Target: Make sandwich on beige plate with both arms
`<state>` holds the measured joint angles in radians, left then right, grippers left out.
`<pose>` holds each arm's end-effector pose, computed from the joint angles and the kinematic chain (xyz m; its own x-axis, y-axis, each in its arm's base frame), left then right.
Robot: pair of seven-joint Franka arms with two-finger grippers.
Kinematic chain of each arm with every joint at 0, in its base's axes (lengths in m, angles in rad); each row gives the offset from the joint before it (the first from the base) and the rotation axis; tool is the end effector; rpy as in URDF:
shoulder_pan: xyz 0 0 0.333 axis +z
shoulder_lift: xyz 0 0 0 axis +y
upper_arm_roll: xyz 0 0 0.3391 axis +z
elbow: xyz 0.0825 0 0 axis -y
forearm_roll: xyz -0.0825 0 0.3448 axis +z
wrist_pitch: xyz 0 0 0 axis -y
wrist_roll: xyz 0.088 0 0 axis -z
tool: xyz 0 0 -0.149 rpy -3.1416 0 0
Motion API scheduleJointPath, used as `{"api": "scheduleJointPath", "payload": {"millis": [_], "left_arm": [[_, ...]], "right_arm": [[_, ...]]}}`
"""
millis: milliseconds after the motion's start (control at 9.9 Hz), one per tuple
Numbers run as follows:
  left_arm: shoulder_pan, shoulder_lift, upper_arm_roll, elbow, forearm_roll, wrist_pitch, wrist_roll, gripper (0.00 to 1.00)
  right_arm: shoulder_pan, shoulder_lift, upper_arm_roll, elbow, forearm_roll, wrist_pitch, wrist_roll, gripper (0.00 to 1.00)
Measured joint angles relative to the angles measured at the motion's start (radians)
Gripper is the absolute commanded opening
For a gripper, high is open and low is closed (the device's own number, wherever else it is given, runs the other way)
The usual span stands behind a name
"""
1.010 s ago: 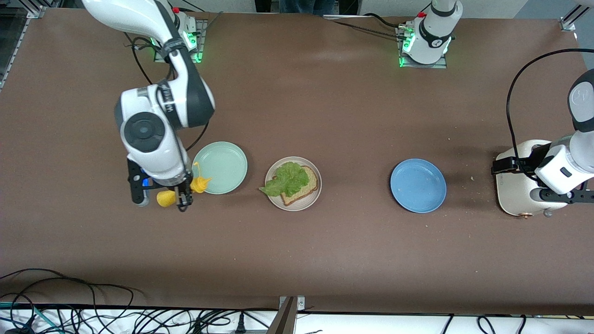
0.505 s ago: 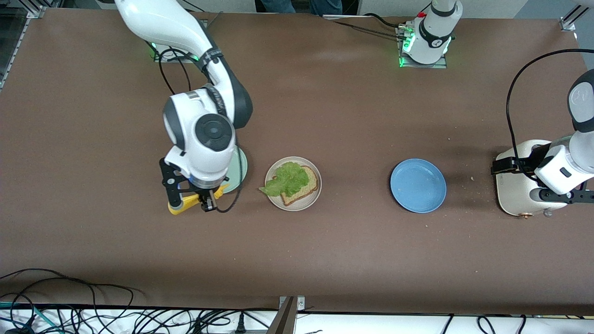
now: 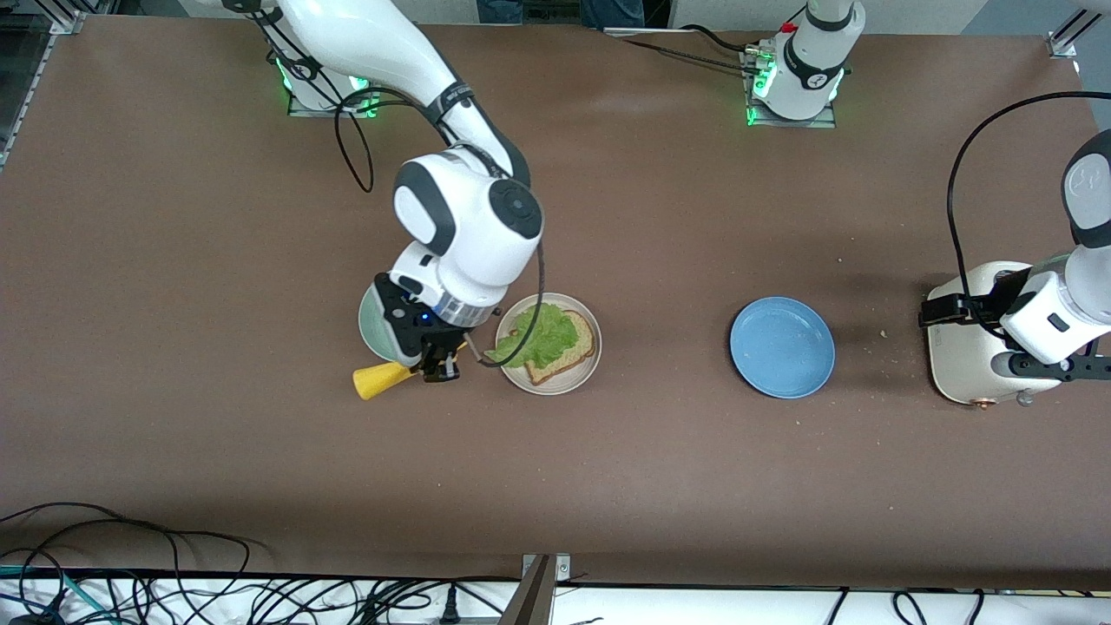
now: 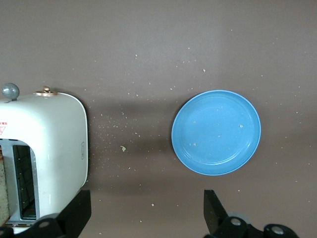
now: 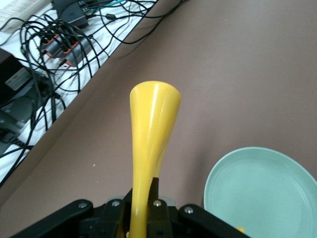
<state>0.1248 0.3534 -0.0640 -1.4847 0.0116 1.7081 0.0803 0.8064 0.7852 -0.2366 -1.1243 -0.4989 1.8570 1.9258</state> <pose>0.6154 0.0441 0.4523 0.9916 -0.0205 -0.1276 -0.0180 -0.9996 0.0213 0.6226 0.3950 0.3575 0.3054 -0.7491 0.5879 -0.8831 -0.4537 -0.1194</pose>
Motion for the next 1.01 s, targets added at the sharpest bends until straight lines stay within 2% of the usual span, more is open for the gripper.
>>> {"api": "scheduleJointPath", "payload": {"millis": [505,1010], "left_arm": [[0.000,0.000,0.000,0.000,0.000,0.000,-0.001,1.00],[0.000,0.001,0.000,0.000,0.000,0.000,-0.001,1.00]], "right_arm": [[0.084,0.087,-0.001,0.001,-0.125,0.025,0.177,0.00],[0.137,0.166,-0.005,0.004,-0.237,0.043,0.267,0.00]]}}
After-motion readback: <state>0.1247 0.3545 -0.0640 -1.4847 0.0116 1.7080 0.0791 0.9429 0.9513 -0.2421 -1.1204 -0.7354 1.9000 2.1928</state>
